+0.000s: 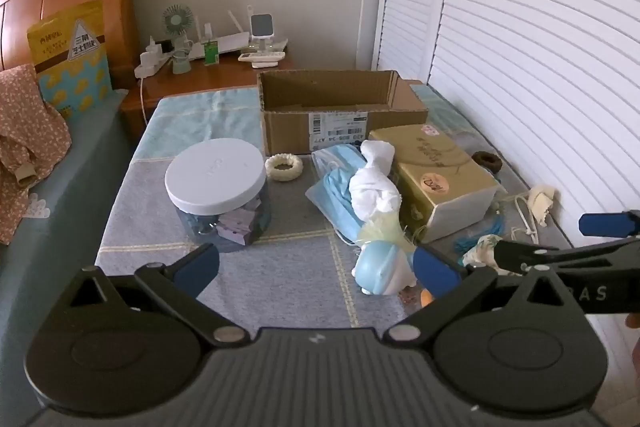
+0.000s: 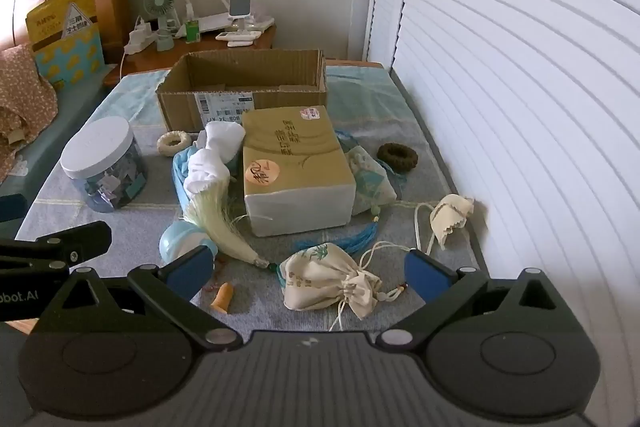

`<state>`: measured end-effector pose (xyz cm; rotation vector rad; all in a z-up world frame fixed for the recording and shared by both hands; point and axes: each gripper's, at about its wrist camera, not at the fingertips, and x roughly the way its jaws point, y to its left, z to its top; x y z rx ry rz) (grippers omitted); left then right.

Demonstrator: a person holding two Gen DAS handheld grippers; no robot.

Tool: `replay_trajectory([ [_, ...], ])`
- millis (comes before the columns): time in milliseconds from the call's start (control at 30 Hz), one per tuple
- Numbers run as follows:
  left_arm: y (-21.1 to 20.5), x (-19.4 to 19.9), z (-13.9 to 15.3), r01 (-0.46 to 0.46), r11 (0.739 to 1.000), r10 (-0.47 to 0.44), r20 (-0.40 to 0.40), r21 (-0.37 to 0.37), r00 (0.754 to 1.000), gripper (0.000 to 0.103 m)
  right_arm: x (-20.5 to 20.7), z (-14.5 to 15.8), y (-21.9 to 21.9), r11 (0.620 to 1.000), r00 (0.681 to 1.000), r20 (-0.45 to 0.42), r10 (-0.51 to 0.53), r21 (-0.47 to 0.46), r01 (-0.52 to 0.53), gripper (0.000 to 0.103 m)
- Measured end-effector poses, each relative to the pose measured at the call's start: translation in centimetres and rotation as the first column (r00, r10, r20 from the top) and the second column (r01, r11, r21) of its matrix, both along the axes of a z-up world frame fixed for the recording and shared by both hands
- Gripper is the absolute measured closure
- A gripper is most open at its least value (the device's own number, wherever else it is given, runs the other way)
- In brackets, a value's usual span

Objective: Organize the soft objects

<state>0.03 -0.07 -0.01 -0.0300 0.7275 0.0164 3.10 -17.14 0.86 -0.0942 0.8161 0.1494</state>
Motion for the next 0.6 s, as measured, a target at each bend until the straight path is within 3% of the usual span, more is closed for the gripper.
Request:
replay_trajectory([
  [133,-0.6,-0.11,-0.17,0.001,1.0,-0.001,0.0,0.001,1.0,0.0,0.04,0.03,0.04,1.0,1.0,-0.005,0.0,-0.006,0.0,0.0],
  [167,0.21,0.0,-0.04,0.006,1.0,-0.006,-0.009,-0.03,1.0,0.0,0.05,0.03,0.05,1.0,1.0,-0.003,0.001,-0.008,-0.001,0.0],
  [600,-0.27,-0.4,-0.04,0.005,1.0,-0.005,-0.002,0.0,1.0,0.001,-0.19,0.16,-0.19,1.0,1.0,-0.011,-0.011,-0.016,0.011,0.0],
])
